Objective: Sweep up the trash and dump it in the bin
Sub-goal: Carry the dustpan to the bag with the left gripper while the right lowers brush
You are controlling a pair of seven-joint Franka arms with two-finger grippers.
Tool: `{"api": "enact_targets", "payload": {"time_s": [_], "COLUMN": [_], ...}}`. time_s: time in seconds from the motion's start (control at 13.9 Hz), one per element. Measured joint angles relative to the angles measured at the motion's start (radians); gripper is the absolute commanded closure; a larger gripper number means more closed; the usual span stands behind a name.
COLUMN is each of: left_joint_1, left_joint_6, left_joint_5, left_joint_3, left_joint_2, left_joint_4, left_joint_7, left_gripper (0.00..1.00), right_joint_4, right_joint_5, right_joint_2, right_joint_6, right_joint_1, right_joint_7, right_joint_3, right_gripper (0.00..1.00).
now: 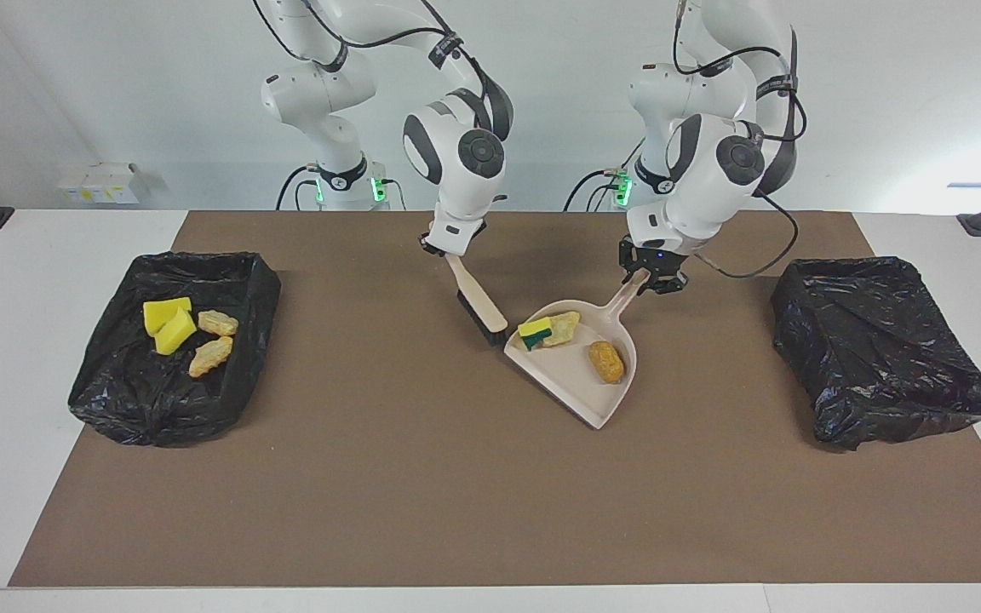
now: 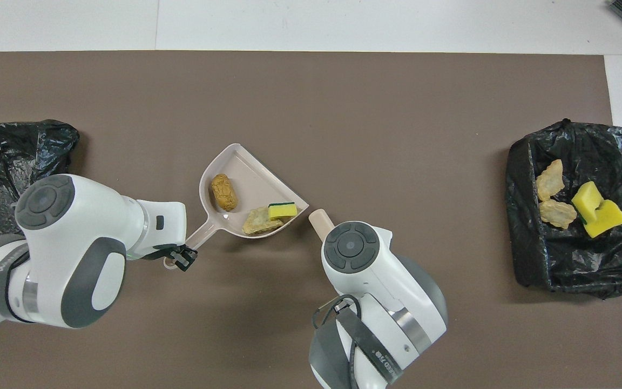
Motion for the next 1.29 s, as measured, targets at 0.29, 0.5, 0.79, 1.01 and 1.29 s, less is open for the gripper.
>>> {"api": "enact_targets", "payload": {"time_s": [0.29, 0.5, 0.79, 1.01, 1.29], "left_joint_1": [0.108, 0.213, 0.428, 0.565, 0.694], "left_joint_6": [-0.142, -0.181, -0.307, -0.31, -0.268], "left_joint_5": [0.0, 0.002, 0.009, 0.05, 0.148], "left_joint_3": [0.004, 0.008, 0.013, 0.016, 0.016], "left_joint_2": [-0.071, -0.13, -0.145, -0.138, -0.102], "left_joint_4": [0.054, 0.07, 0.15, 0.187, 0.239], "left_joint_7": [0.003, 0.007, 0.047, 0.145, 0.252], "left_gripper": [1.0, 1.0, 1.0, 1.0, 1.0], "right_joint_4": [0.0, 0.0, -0.009, -0.05, -0.094], "right_joint_5": [0.035, 0.111, 0.208, 0.239, 0.273], "right_joint_2": [-0.016, -0.021, -0.028, -0.044, -0.045], "right_joint_6": [-0.023, 0.006, 0.091, 0.141, 0.188], "right_joint_1": [-0.024, 0.0, 0.07, 0.127, 0.158], "right_joint_7": [0.193, 0.295, 0.4, 0.444, 0.456], "right_joint_3": [0.001, 0.007, 0.01, 0.012, 0.012], "right_gripper": [1.0, 1.0, 1.0, 1.0, 1.0]}}
